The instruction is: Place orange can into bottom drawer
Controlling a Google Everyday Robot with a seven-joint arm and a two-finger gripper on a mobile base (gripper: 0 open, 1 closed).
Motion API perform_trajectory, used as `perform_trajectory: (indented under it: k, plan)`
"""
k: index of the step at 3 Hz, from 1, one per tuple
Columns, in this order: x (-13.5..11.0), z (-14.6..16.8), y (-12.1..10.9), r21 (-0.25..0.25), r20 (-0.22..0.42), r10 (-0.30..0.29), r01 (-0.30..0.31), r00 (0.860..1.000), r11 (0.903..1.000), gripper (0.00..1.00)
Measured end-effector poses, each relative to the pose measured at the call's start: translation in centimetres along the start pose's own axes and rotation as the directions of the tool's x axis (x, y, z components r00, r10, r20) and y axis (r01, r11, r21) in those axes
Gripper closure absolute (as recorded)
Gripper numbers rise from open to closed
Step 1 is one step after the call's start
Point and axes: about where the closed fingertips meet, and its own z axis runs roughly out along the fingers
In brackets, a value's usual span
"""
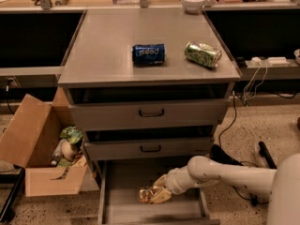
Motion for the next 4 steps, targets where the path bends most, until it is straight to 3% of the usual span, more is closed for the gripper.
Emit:
perform_trajectory:
  k: [1,2,4]
  plan:
    - [3.2,4.6,-1.4,-0.020,-0.007,0.045,-0.046,0.999,0.9988,1.00]
    - [4.8,7.0,-1.9,-0.028,-0.012,0.070,-0.071,0.997,0.9971,1.00]
    - [7.7,9.9,-3.0,-0.029,-0.040,0.151,-0.152,0.988,0.9879,0.51]
